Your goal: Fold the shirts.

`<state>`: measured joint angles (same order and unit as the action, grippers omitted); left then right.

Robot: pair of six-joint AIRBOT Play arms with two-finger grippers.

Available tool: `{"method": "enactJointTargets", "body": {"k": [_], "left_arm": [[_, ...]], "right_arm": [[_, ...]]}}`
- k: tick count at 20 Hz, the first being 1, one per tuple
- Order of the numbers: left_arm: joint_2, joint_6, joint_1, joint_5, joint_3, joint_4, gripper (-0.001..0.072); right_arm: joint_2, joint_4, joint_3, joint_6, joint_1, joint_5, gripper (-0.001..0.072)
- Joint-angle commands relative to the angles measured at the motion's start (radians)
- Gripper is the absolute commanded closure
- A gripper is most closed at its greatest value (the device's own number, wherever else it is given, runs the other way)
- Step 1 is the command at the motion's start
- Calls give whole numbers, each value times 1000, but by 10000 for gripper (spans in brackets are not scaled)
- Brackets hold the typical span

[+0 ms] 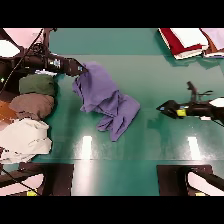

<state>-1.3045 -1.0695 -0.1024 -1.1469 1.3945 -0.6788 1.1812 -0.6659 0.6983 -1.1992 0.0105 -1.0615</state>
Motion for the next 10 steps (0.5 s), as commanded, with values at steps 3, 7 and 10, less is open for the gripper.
{"method": "enactJointTargets", "body": {"k": [3, 7, 10], "left_arm": [[4, -31, 0, -25, 5, -48, 683], [4, -31, 0, -41, 5, -48, 682], [4, -31, 0, -65, 5, -48, 682]], "right_arm": [[270, 64, 171, 49, 222, 100, 268], [411, 64, 329, 49, 296, 81, 269], [454, 63, 421, 59, 325, 78, 577]]}}
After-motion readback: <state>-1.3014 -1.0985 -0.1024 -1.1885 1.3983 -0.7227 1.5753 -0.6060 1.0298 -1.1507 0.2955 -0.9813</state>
